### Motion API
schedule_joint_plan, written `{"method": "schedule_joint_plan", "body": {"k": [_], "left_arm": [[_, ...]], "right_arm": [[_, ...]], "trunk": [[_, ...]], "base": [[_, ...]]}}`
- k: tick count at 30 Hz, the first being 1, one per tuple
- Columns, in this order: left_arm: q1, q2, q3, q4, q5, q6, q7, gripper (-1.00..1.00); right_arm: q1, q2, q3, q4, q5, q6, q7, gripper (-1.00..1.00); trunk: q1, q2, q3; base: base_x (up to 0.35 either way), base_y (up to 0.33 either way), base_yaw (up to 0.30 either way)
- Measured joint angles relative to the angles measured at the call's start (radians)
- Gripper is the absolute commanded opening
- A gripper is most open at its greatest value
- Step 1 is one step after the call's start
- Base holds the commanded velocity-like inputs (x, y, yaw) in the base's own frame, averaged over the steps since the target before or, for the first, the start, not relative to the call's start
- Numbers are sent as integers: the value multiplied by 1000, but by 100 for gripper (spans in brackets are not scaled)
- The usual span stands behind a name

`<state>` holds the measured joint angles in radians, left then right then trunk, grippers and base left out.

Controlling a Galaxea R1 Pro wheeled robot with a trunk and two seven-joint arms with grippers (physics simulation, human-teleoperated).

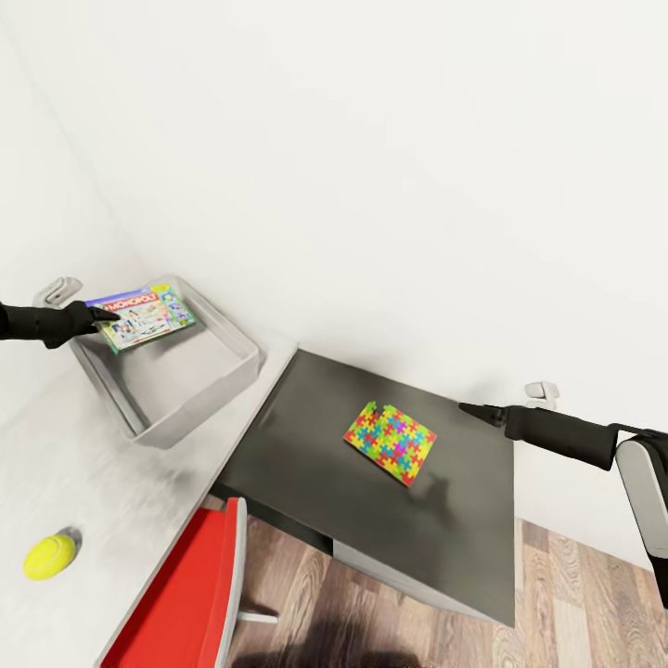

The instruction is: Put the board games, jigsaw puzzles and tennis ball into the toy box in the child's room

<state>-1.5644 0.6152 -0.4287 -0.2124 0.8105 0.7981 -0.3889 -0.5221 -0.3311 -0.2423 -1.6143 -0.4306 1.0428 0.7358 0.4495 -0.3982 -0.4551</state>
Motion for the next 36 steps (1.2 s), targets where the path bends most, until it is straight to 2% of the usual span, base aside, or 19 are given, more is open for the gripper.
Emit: {"method": "schedule_joint_plan", "body": {"k": [7, 8, 11, 12, 14, 17, 21, 36], "left_arm": [[-35, 1, 11, 1, 10, 28, 55, -100], [-39, 1, 20, 2, 15, 30, 70, -100], [-47, 1, 82, 1, 38, 35, 144, -100], [-47, 1, 81, 1, 36, 35, 144, -100], [-50, 1, 118, 1, 43, 37, 193, -100], [-51, 0, 137, 0, 49, 38, 221, -100], [-52, 0, 150, 0, 51, 37, 240, -100], [-53, -6, 161, 0, 54, 28, 252, -100]], "right_arm": [[0, 0, -1, 0, 0, 0, 0, 100], [0, 0, -1, 0, 0, 0, 0, 100], [0, 0, -1, -1, 0, 0, 0, 100], [0, 0, -1, -1, 0, 0, 0, 100], [0, 0, -2, -1, 0, 0, 0, 100], [0, 0, -2, -1, 0, 0, 0, 100], [0, -1, -2, -1, 0, 0, 0, 100], [0, -1, -2, -1, 0, 0, 0, 100]], "trunk": [[0, 0, -11], [0, 0, -13], [0, 0, -18], [0, 0, -20], [0, 0, -23], [0, 0, -28], [0, 0, -34], [0, 0, -59]], "base": [[0, 0, 0], [0, 0, 0], [0, 0, 0], [0, 0, 0], [0, 0, 0], [0, 0, 0], [0, 0, 0], [0, 0, 0]]}}
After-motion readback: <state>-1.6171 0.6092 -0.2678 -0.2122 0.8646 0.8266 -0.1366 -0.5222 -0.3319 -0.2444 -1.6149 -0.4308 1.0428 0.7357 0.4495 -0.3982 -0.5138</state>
